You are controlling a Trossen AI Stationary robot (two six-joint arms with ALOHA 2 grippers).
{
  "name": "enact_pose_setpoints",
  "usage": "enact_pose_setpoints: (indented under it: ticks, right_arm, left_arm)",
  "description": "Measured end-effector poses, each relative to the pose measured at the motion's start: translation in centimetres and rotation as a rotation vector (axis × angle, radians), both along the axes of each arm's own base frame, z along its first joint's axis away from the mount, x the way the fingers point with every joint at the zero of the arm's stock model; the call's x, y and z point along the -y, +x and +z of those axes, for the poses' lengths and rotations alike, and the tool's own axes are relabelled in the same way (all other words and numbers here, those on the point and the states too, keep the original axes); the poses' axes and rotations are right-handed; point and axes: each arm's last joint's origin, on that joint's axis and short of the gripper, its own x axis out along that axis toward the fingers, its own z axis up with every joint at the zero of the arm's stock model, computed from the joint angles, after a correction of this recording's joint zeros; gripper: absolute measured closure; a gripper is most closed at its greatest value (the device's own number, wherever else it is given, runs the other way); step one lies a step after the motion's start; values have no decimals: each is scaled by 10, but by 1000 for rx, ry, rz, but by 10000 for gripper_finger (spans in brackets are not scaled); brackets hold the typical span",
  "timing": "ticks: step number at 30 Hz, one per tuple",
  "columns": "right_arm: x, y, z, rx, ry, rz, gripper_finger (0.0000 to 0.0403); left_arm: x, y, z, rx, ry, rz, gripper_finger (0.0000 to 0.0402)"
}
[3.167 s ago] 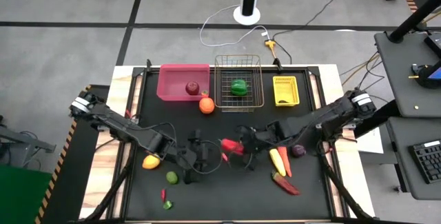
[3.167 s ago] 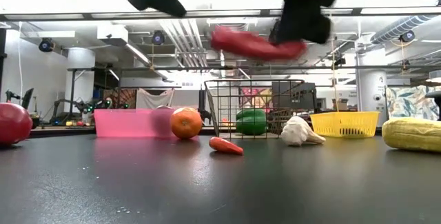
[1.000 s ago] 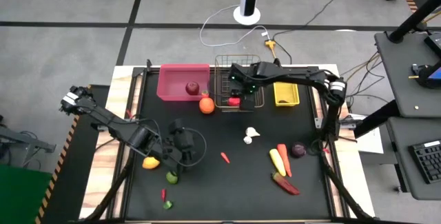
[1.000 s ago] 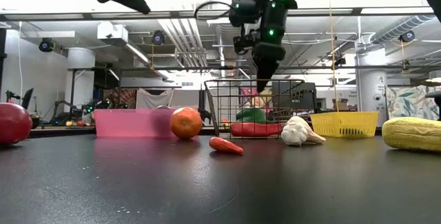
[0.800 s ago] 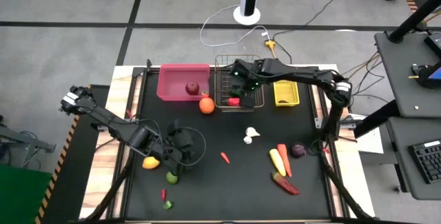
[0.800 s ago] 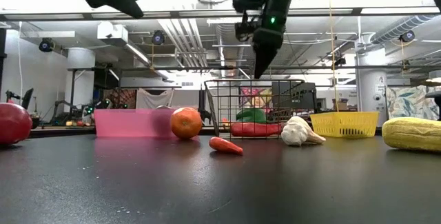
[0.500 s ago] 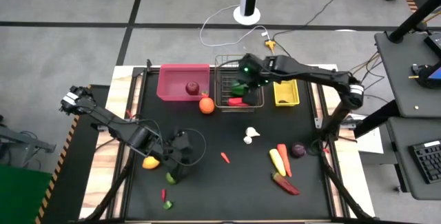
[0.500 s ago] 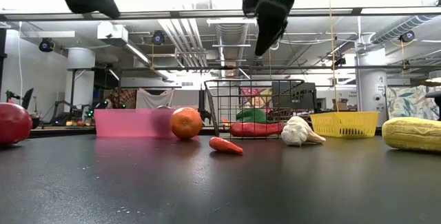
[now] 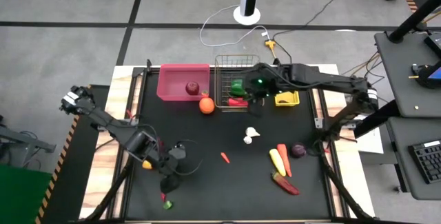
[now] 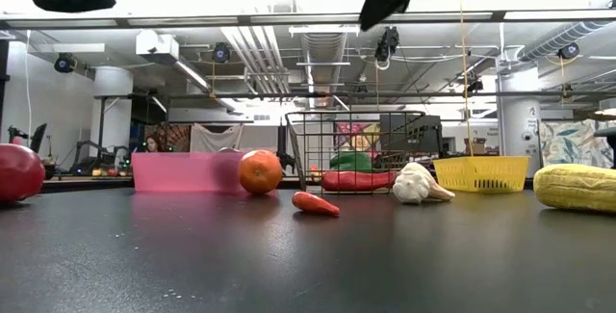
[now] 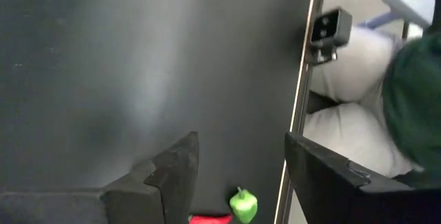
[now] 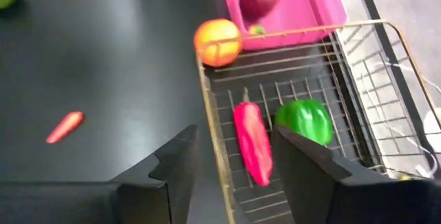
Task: Sort produce into baskets
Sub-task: Put the green lime into the red bin
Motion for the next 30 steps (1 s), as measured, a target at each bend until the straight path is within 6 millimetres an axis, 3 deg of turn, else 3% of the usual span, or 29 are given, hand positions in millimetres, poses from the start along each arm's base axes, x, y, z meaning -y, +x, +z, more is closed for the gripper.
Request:
enact_pose_setpoints:
  ticks: [11,21,30]
  right_arm:
    - [-30,-3,7,41,1,86,225]
    - [-33,-1,5,34,-1,101,223]
    - [-33,-1,5,34,-1,101,221]
  left_arm:
    - [32,1,-33,-127,49,-43,206]
    - [30,-3,-55,-313,131,-24,204]
    - [31,-7,-55,-296,193,-7,141]
